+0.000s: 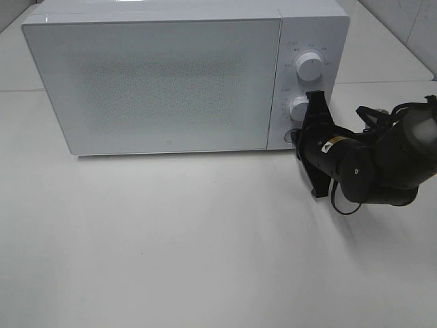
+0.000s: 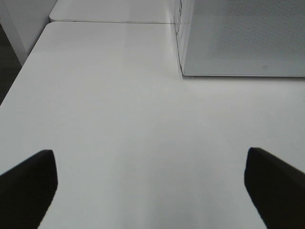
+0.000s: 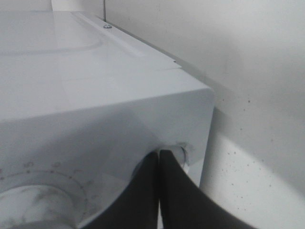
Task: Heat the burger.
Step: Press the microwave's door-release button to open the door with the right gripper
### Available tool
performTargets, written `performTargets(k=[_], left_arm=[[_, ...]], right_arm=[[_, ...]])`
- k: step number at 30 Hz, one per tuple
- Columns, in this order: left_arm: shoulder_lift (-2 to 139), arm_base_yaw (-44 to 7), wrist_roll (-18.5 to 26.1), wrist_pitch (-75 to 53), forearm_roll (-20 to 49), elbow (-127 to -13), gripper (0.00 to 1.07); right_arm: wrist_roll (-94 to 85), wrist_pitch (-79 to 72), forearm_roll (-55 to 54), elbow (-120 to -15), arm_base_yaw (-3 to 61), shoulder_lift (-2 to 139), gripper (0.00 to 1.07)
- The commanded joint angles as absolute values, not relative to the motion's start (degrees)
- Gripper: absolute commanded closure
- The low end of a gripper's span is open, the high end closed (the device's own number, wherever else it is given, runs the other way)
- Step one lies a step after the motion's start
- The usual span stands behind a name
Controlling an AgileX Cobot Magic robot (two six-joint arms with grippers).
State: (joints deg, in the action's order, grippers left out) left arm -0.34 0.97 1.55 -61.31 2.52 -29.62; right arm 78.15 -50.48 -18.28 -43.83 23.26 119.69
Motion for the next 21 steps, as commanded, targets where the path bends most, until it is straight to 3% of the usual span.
performTargets(k=[1, 21], left_arm=[[0.0, 1.1, 1.2, -61.3, 2.6, -29.6, 0.06], [0.0, 1.1, 1.2, -61.3, 2.6, -29.6, 0.06]], right_arm=[[78.1, -59.6, -19.5, -46.7, 21.9, 118.7, 1.07], [76.7, -69.3, -21.4, -53.9, 21.9, 120.6, 1.07]])
